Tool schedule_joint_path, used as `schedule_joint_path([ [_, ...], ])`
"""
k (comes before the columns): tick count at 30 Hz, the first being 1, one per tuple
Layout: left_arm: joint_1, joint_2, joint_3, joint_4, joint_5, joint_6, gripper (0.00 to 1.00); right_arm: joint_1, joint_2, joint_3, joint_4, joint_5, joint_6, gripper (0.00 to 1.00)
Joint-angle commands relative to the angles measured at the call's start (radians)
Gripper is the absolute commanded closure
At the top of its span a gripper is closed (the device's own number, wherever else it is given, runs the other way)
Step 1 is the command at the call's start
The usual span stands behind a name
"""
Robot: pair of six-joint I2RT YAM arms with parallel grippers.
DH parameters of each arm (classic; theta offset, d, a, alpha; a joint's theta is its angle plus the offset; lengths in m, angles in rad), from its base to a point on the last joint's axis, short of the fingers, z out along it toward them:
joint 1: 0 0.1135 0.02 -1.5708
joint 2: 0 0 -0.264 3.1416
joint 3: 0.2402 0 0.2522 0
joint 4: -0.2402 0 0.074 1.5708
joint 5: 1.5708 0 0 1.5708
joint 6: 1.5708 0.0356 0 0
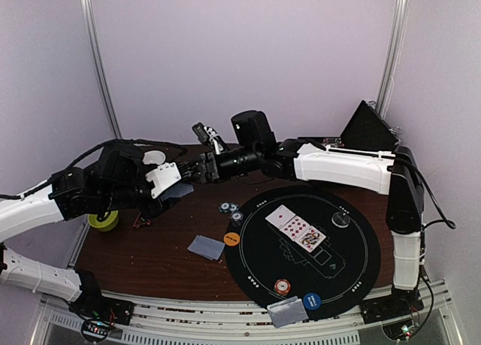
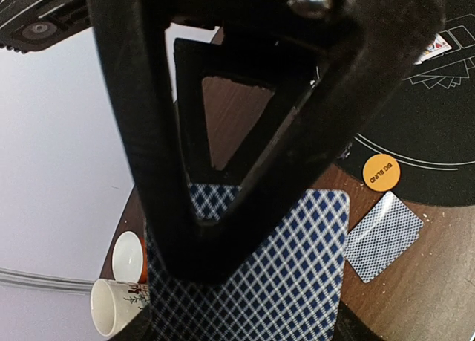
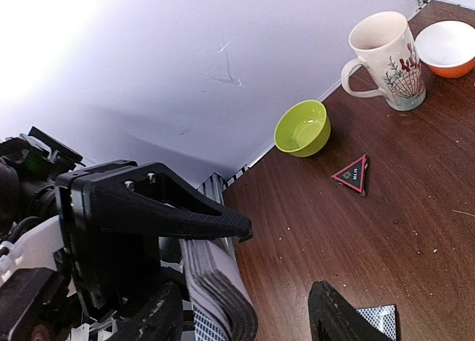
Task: Distribute texas hold em gaming equipment
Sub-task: Pick up the poker card from the face-down deck piles.
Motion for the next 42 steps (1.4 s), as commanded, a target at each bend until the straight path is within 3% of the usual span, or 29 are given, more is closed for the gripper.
schedule_joint_path([
  [1, 0.0, -0.006, 0.009, 0.044, 0.002, 0.005, 0.41, 0.019, 0.023, 0.076, -0.098, 0.04, -0.065, 0.4],
  [7, 0.0, -0.009, 0.009, 0.045, -0.008, 0.006, 0.41, 0.028, 0.046, 0.151, -0.246, 0.134, -0.149, 0.45],
  [15, 0.0, -0.014, 0.004, 0.053, -0.034, 0.005, 0.42, 0.028, 0.009, 0.158, -0.277, 0.172, -0.169, 0.58],
  [25, 0.001, -0.015, -0.001, 0.059, -0.04, 0.006, 0.42, 0.029, -0.017, 0.182, -0.353, 0.212, -0.209, 0.89],
  [36, 0.0, -0.017, -0.002, 0.058, -0.044, 0.005, 0.42, 0.029, -0.042, 0.204, -0.433, 0.265, -0.249, 0.92],
  [42, 0.0, -0.015, 0.0, 0.056, -0.044, 0.005, 0.42, 0.025, -0.054, 0.236, -0.496, 0.286, -0.281, 1.0],
])
